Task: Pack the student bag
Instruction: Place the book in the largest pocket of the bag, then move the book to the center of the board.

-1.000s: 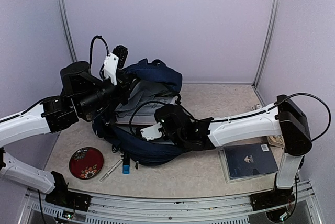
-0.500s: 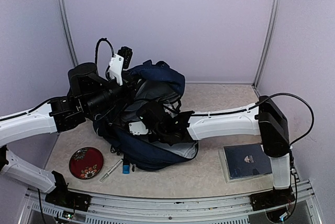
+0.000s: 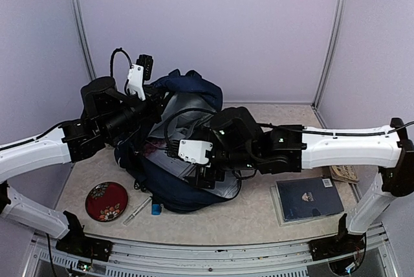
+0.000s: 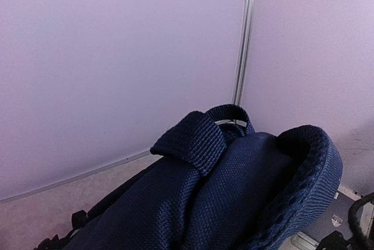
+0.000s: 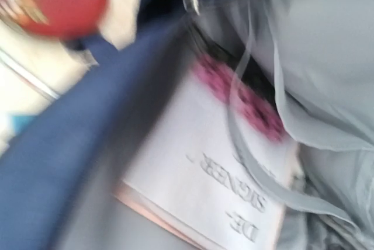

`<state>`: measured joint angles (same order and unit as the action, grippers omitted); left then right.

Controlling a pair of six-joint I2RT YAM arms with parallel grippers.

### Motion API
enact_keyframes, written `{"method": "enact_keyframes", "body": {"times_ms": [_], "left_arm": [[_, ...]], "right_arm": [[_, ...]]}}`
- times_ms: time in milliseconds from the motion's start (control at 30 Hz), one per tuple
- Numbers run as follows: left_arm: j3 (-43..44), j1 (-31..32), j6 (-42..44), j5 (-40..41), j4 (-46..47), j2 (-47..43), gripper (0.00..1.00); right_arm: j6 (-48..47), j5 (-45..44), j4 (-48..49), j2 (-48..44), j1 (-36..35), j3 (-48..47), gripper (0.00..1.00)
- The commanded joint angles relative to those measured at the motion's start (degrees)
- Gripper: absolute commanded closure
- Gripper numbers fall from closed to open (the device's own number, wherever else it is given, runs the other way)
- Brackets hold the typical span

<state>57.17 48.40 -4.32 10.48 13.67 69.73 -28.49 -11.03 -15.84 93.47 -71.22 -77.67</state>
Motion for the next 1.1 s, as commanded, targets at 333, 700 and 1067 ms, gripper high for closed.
{"method": "enact_keyframes", "body": {"times_ms": [333, 700, 1067], "left_arm": [[-1.8, 1.76, -0.96, 0.75, 5.72, -2.01, 1.0], [-2.5, 2.83, -1.29, 0.23, 6.96, -1.71, 1.0], [-0.95, 2.69, -1.02, 0.41, 7.44, 0.48, 1.0]], "right_arm": [[34.55, 10.84, 6.57, 1.45, 12.22, 7.61, 0.33], [38.44, 2.94, 13.59, 11.41, 16.19, 4.37, 0.46], [30.48, 6.01, 10.41, 15.92, 11.81, 0.77, 0.54]]}}
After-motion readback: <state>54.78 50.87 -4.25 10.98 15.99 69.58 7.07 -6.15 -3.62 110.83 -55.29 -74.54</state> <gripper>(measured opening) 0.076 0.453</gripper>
